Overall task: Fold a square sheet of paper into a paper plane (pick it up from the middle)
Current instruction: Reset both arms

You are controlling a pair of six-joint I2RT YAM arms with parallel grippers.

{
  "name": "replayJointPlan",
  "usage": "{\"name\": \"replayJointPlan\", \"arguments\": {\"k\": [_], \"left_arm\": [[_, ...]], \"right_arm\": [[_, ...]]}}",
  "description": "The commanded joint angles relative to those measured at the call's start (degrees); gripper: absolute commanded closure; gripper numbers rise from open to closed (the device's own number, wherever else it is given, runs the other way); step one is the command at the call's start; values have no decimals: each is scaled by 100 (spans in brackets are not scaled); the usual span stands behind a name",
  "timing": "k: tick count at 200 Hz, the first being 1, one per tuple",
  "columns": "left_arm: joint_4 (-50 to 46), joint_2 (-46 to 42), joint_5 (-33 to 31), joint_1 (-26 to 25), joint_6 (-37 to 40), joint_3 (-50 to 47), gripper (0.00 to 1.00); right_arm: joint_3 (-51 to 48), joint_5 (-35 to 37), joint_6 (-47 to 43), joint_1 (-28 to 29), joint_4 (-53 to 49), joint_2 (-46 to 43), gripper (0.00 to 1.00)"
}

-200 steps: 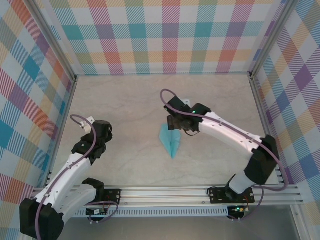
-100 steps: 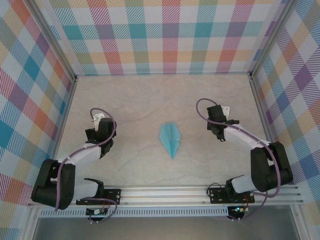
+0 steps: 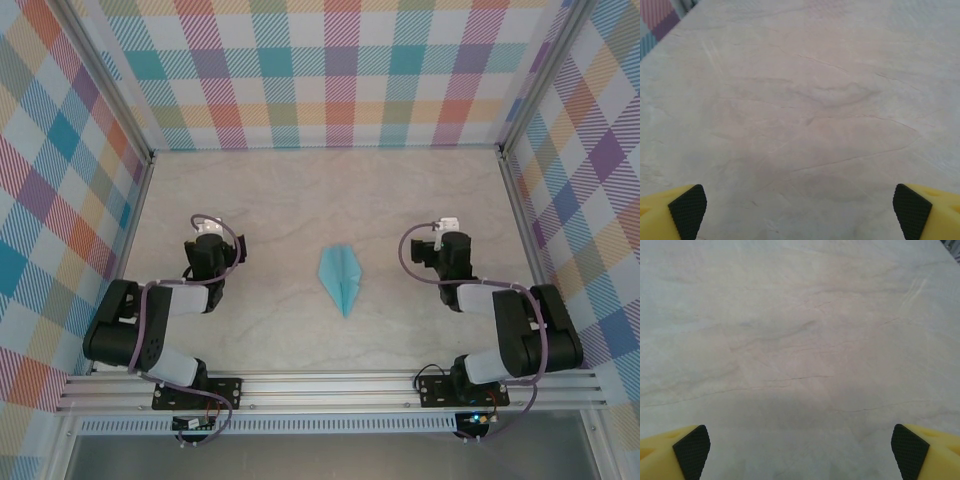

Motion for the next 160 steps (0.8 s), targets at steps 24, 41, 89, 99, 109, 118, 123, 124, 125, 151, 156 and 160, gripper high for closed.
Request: {"name": "replayJointPlan", "arguments": {"k": [24,41,89,99,109,118,123,124,125,151,156,160], "left_arm": [[849,407,694,394,-128,-17,0],[807,384,679,398,-148,-11,0],[775,348,599,370,-142,-24,0],[775,340,599,373,-132,-29,0],[783,348,601,369,-136,-37,0],[783,348,602,372,-135,-26,0],[778,348,604,368,-132,-23,0],[776,348,606,371,-131,-24,0],[775,348,602,373,-130,-24,0],[739,357,628,380,-138,2,0],[741,358,632,382,-138,3,0],[739,358,633,380,-138,-5,0]], "right_arm": [[515,-1281,152,-563,321,354,3],[3,-1513,201,-696,1630,647,0],[220,-1414,275,-705,940,519,0],[206,-1418,274,-705,957,531,0],[208,-1428,274,-705,987,531,0],[212,-1423,275,-706,996,542,0],[213,-1425,273,-707,965,532,0],[208,-1422,274,-701,961,527,0],[210,-1421,274,-707,967,528,0],[211,-1422,275,-708,981,539,0],[211,-1421,275,-705,978,539,0],[212,-1420,275,-706,976,539,0]]}}
